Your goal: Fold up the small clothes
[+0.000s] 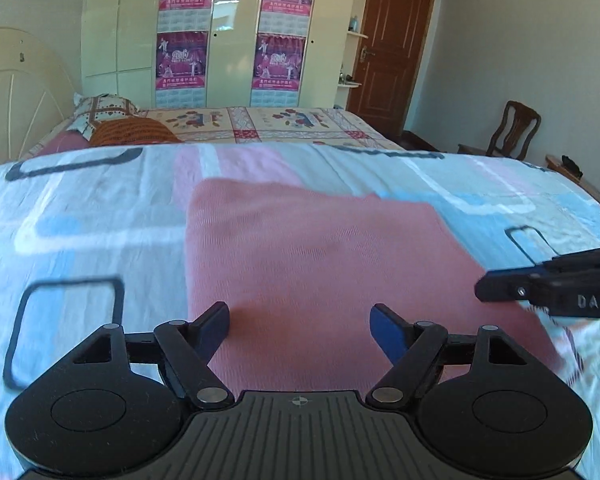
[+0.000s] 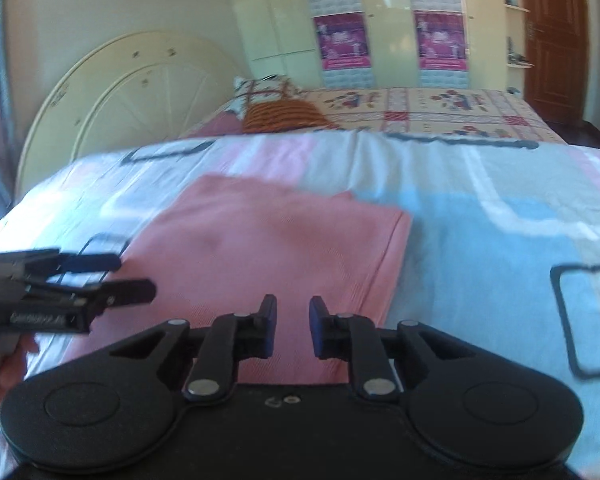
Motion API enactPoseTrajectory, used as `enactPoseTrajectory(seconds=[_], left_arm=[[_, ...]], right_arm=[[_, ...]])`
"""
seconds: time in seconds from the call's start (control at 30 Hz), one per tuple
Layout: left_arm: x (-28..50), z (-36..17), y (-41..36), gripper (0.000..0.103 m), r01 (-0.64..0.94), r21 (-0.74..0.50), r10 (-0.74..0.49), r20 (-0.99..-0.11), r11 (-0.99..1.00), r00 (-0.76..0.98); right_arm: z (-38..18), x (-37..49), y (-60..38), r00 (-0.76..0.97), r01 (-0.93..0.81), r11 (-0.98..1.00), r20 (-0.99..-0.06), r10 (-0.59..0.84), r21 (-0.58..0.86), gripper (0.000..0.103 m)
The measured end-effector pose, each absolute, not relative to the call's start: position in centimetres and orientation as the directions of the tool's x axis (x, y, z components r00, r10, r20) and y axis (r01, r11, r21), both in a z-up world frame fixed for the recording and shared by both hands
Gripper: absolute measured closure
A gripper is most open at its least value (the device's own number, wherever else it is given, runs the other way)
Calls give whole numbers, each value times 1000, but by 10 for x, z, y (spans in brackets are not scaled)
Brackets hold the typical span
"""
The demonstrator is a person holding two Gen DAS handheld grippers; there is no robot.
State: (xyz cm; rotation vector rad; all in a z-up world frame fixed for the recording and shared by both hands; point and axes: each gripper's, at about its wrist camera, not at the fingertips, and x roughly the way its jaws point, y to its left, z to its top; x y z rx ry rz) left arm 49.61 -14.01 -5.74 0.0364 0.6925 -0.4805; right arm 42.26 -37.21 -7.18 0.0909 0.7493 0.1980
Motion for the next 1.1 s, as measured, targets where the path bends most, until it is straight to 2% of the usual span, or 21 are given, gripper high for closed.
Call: enactPoseTrajectory(seconds=[0.13, 0.27, 0.4, 0.5, 0.6, 0.67, 1.0, 1.03, 1.1], left_arm=[[473, -71, -133, 26, 429, -45, -345, -672, 902, 655], [470, -87, -117, 26, 367, -129, -345, -707, 921, 617], [462, -85, -118, 26, 343, -120, -322, -709, 932, 627], [450, -81, -119, 26, 351, -85, -304, -710, 933, 636], [442, -87, -116, 26, 345, -68, -284, -725, 936, 627], [441, -89, -112, 26, 334, -89, -290, -728, 938, 622], [441, -88, -112, 25, 325, -86, -280, -733, 942, 619], [441, -86, -112, 25, 323, -81, -276, -735, 943, 620], [438, -76, -107, 13, 291, -47, -235, -717, 956, 657]], right_arm=[[-93, 387, -361, 677, -155, 988, -726, 119, 18, 94], [-102, 377, -356, 712, -150, 988, -696, 94, -20, 94], [-98, 375, -355, 715, -110, 994, -694, 78, -2, 94], [-80, 361, -351, 749, -107, 994, -656, 95, 21, 83], [-84, 352, -346, 737, -120, 993, -671, 82, -11, 85], [-106, 360, -345, 679, -99, 994, -733, 32, -49, 87], [-109, 360, -341, 691, -83, 996, -722, 32, -36, 86], [-109, 360, -342, 691, -83, 996, -722, 36, -29, 85], [-103, 357, -345, 702, -79, 997, -710, 57, 2, 79]])
